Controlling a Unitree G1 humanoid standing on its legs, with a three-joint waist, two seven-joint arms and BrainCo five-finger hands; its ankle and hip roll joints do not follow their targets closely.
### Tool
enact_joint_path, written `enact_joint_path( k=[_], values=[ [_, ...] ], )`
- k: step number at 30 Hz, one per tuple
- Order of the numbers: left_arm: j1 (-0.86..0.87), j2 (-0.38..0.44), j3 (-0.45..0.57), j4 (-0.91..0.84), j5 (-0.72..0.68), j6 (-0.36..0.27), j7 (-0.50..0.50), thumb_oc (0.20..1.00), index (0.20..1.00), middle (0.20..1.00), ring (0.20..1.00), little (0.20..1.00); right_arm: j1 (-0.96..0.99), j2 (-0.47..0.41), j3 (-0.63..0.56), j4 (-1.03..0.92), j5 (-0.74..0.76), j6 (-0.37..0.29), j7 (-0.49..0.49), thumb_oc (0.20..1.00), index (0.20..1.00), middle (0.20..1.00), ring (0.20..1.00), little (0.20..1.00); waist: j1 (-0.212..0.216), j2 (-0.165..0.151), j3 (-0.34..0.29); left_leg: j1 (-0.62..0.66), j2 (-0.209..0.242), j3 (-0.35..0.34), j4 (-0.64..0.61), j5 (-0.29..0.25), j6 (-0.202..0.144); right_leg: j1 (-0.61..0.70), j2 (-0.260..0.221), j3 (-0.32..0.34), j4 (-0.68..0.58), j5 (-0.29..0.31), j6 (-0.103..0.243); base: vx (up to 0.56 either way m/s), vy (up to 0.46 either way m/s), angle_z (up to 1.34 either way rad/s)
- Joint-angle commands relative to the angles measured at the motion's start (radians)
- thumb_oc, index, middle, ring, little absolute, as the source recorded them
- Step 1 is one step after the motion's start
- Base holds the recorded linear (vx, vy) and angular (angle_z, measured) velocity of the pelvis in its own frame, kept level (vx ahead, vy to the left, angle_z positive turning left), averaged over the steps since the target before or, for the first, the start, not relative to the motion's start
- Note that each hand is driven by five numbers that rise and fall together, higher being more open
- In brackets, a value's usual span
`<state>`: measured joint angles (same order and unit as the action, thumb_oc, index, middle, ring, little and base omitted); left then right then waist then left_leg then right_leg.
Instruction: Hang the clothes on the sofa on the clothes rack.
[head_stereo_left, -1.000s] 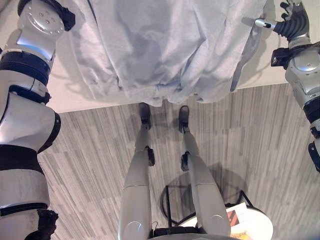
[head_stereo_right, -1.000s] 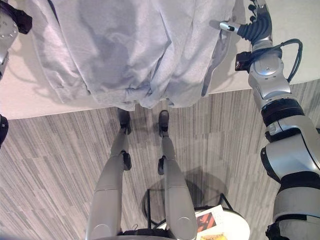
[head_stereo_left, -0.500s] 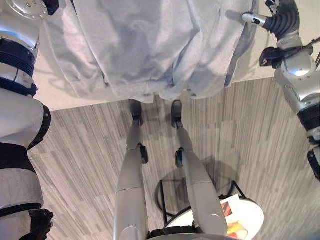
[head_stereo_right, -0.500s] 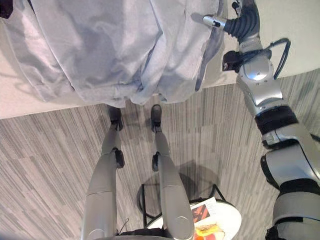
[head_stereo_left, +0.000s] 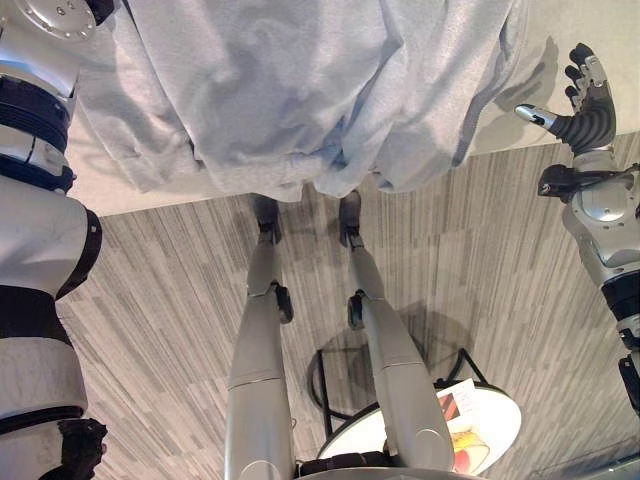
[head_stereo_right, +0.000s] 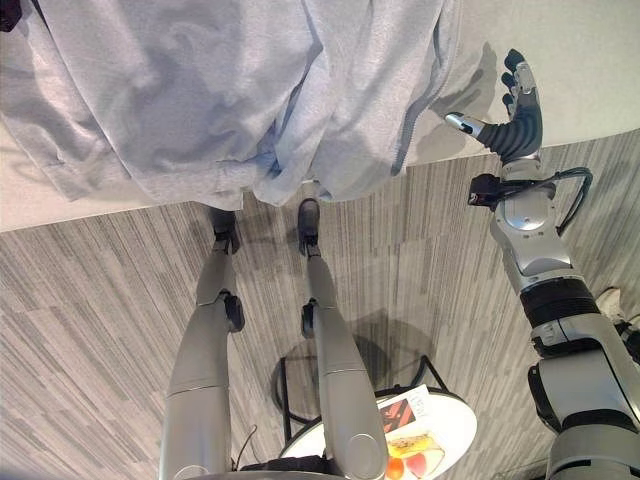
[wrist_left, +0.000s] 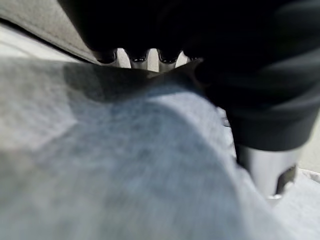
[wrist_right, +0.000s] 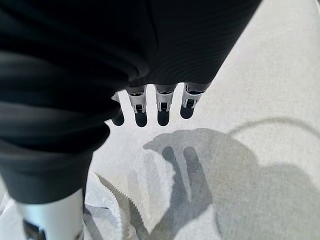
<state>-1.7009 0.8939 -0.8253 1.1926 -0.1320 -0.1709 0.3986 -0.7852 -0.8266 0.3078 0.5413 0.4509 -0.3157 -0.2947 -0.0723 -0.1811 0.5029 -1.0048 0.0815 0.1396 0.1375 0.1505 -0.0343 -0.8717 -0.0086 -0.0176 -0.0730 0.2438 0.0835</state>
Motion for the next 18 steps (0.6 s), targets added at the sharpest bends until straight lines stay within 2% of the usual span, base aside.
enact_joint_path(
  k=[1,4,5,15,18],
  values=[
    [0.021,-0.071,0.002,0.028,0.029,-0.003,-0.021,1.0,1.0,1.0,1.0,1.0,0.014,-0.003,-0.043,0.008,-0.004,-0.027,-0.031,1.0,1.0,1.0,1.0,1.0,-0.009,0.042,-0.066,0.141,0.031,-0.024,0.018,-0.137,-0.111,0.161,-0.117,-0.06,-0.014,0.019,0.178,-0.08,-0.002,0.0],
    [0.024,-0.078,0.006,0.022,0.023,-0.004,-0.017,1.0,1.0,1.0,1.0,1.0,-0.006,-0.001,-0.03,0.017,0.004,-0.027,-0.031,1.0,1.0,1.0,1.0,1.0,0.001,0.05,-0.074,0.151,0.033,-0.028,0.014,-0.17,-0.112,0.168,-0.113,-0.061,-0.014,-0.007,0.178,0.03,-0.002,0.0],
    [0.027,-0.08,0.009,0.015,0.015,-0.007,-0.014,1.0,1.0,1.0,1.0,1.0,-0.025,-0.004,-0.018,0.029,0.01,-0.025,-0.029,1.0,1.0,1.0,1.0,1.0,0.002,0.049,-0.066,0.135,0.027,-0.023,0.022,-0.139,-0.108,0.157,-0.121,-0.063,-0.014,0.012,0.178,-0.07,-0.008,0.01],
    [0.053,-0.087,0.006,-0.016,-0.04,-0.018,-0.015,1.0,1.0,1.0,1.0,1.0,-0.33,0.008,0.173,0.212,0.123,-0.01,0.002,1.0,1.0,1.0,1.0,1.0,0.042,0.068,-0.057,0.13,0.019,-0.021,0.017,-0.129,-0.11,0.149,-0.133,-0.076,-0.014,0.01,0.178,-0.01,0.001,0.0],
    [0.053,-0.087,0.006,-0.016,-0.04,-0.018,-0.015,1.0,1.0,1.0,1.0,1.0,-0.331,0.008,0.174,0.212,0.123,-0.01,0.002,1.0,1.0,1.0,1.0,1.0,0.041,0.069,-0.057,0.13,0.019,-0.021,0.017,-0.129,-0.11,0.149,-0.133,-0.077,-0.014,0.01,0.178,0.0,0.004,0.01]
  ],
)
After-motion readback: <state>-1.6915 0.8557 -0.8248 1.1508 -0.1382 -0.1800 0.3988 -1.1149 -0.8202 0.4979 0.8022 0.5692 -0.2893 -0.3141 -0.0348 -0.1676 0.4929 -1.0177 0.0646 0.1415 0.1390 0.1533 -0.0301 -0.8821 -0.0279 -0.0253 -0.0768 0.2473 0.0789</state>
